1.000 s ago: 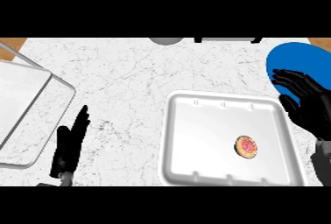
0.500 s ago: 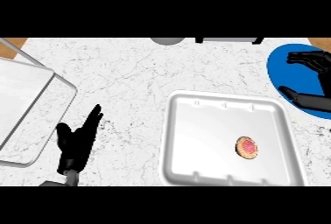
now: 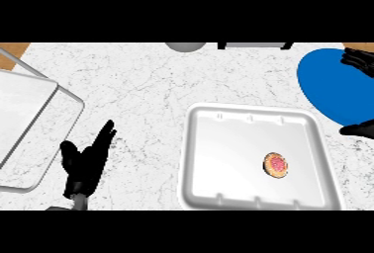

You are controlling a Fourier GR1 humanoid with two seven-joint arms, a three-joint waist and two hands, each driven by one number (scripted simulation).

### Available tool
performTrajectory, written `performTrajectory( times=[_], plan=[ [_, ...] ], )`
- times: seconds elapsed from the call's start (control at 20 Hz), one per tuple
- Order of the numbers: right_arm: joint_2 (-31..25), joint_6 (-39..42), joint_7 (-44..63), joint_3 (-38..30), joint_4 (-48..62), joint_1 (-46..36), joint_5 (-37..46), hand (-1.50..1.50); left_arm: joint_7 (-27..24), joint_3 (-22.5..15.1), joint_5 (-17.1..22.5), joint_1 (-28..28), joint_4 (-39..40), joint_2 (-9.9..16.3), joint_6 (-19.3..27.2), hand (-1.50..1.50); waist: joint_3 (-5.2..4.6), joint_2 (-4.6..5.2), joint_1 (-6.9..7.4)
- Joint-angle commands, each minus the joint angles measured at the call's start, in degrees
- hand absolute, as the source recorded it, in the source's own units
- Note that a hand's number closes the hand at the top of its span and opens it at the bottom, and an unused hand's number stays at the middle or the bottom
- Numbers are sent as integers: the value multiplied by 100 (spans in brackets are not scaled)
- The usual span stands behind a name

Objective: Pick the cupcake from the tray and place it in the plate

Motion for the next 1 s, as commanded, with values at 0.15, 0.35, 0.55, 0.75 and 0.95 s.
performTrajectory(
  times=[0.15,0.35,0.55,0.75,0.95],
  plan=[
    [-767,634,308,965,-580,-240,1175,-150,20,155,197,-3,258,118,-340,0,-44,16,-26],
    [-611,451,769,1160,-1322,-33,1490,-150,-164,183,100,32,547,-17,-305,0,-40,9,-86],
    [-714,492,1200,1235,-2075,573,1749,-150,87,377,244,273,33,211,-416,0,-36,-6,-96],
    [-353,477,1635,1079,-2593,779,1914,-150,168,194,-2,256,-64,-71,-304,0,-33,3,-68],
    [232,-179,2040,1783,-2919,1187,2801,-150,-53,175,-96,216,108,-116,-377,0,-32,8,-62]
  ],
)
